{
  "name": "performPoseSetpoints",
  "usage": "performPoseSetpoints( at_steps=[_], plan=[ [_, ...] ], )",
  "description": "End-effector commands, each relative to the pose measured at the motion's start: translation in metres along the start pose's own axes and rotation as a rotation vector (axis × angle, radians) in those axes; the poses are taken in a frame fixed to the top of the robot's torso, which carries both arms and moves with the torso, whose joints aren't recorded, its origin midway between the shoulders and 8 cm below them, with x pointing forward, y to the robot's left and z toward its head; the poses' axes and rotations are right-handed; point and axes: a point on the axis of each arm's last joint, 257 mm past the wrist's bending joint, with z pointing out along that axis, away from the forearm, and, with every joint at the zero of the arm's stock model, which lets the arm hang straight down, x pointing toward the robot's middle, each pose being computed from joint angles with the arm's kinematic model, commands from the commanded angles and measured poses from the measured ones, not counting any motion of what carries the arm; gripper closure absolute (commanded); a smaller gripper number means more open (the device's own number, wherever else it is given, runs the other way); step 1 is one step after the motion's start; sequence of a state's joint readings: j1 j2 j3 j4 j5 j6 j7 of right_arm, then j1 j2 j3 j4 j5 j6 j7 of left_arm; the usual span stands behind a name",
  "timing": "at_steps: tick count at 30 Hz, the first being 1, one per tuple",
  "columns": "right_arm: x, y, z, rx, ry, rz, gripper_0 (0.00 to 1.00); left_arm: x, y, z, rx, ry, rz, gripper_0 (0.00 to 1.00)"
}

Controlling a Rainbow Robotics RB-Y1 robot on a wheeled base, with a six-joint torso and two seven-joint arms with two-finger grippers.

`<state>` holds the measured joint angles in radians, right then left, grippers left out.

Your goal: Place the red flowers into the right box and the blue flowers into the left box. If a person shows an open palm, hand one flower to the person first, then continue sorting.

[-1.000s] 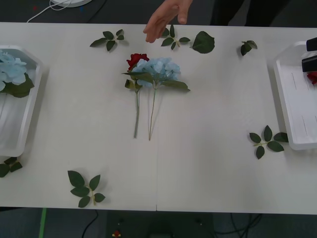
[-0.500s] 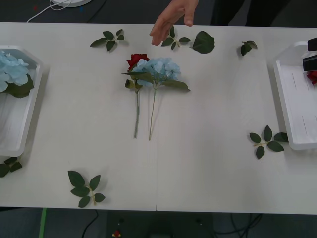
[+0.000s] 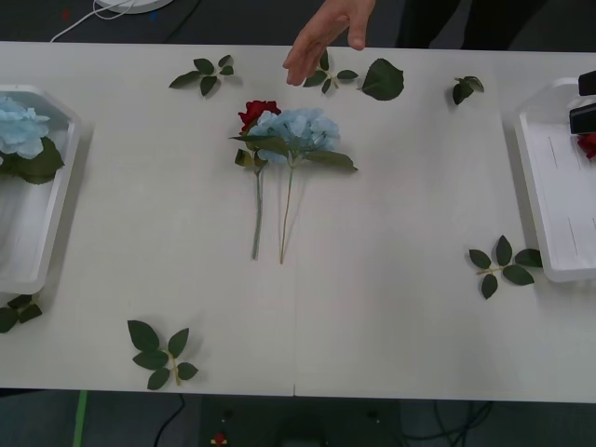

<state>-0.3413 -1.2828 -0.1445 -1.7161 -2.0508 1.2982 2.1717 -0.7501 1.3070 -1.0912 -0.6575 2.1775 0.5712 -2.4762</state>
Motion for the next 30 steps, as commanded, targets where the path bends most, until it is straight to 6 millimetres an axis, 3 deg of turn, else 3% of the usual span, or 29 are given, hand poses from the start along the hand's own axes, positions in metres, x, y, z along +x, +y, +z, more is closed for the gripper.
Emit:
performPoseSetpoints(
  at_steps=[1, 4, 7, 9, 14, 19, 24, 30],
  plan=[
    [-0.007, -0.004, -0.01, 0.022, -0.018, -0.03, 0.0, -0.033, -0.017, 0.001, 0.025, -0.055, 0.047, 0.0],
    [-0.006, -0.005, -0.01, 0.023, -0.018, -0.032, 0.0, -0.04, -0.033, 0.002, 0.067, -0.074, 0.022, 0.0],
    [-0.006, -0.005, -0.01, 0.023, -0.018, -0.032, 0.0, -0.066, -0.062, -0.01, 0.192, -0.112, -0.059, 0.0],
    [-0.006, -0.006, -0.011, 0.024, -0.019, -0.031, 0.0, -0.098, -0.088, -0.039, 0.343, -0.148, -0.099, 0.0],
    [-0.006, -0.006, -0.011, 0.025, -0.019, -0.03, 0.0, -0.138, -0.112, -0.095, 0.539, -0.188, -0.094, 0.0],
    [-0.006, -0.006, -0.011, 0.025, -0.019, -0.03, 0.0, -0.148, -0.141, -0.132, 0.69, -0.164, -0.056, 0.0],
    [-0.006, -0.006, -0.011, 0.025, -0.019, -0.03, 0.0, -0.16, -0.193, -0.165, 0.876, -0.108, -0.108, 0.0],
    [-0.006, -0.006, -0.011, 0.025, -0.019, -0.03, 0.0, -0.18, -0.242, -0.184, 1.029, -0.016, -0.231, 0.0]
  ],
)
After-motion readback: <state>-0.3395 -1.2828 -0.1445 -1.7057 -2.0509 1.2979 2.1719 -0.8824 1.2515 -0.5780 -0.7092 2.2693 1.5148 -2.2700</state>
